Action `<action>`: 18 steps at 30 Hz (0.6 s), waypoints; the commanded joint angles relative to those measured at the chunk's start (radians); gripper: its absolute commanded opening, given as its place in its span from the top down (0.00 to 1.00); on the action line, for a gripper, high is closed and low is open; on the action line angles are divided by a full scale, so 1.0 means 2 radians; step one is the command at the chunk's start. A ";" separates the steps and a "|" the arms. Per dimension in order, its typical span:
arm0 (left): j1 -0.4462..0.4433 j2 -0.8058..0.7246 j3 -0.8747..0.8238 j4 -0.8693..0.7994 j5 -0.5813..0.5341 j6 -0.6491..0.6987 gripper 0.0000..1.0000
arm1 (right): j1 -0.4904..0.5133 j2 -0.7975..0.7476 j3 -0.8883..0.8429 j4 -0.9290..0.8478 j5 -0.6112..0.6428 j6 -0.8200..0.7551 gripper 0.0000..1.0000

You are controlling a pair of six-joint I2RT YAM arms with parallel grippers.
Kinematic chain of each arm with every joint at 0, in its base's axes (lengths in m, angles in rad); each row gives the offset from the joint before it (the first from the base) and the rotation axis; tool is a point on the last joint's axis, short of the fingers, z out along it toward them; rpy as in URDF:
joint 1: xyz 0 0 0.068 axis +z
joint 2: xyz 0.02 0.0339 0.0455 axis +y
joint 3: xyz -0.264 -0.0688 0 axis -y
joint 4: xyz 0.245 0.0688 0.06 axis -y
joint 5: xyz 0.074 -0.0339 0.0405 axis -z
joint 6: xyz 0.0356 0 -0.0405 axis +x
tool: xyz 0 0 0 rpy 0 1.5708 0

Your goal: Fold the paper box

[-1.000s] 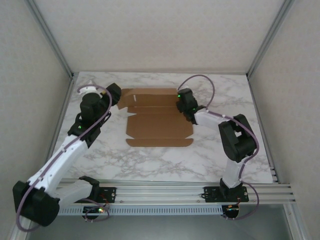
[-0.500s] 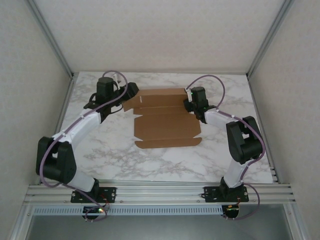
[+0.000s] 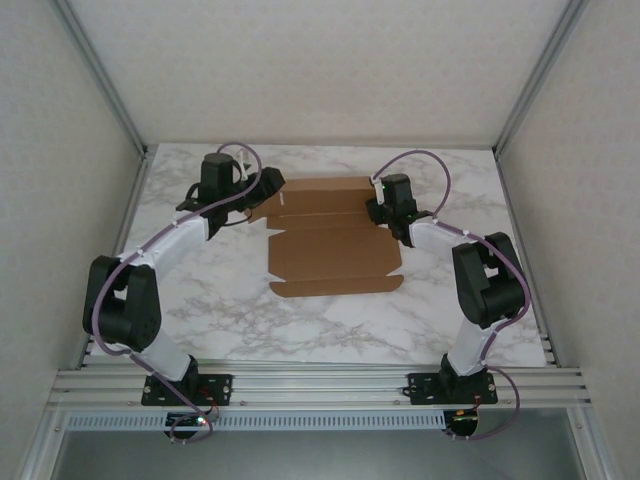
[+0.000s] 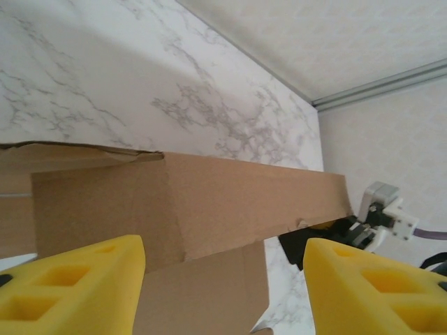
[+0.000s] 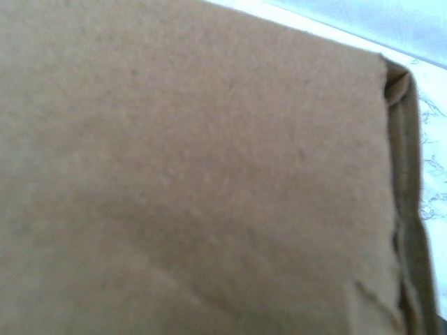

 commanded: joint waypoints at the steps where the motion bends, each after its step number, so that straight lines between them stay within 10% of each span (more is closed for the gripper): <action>1: 0.004 0.021 0.005 0.030 0.018 -0.019 0.40 | 0.001 -0.006 0.011 -0.011 -0.009 0.011 0.54; 18: 0.001 0.064 -0.015 0.160 0.051 -0.087 0.53 | 0.010 -0.003 0.020 -0.030 -0.029 0.021 0.57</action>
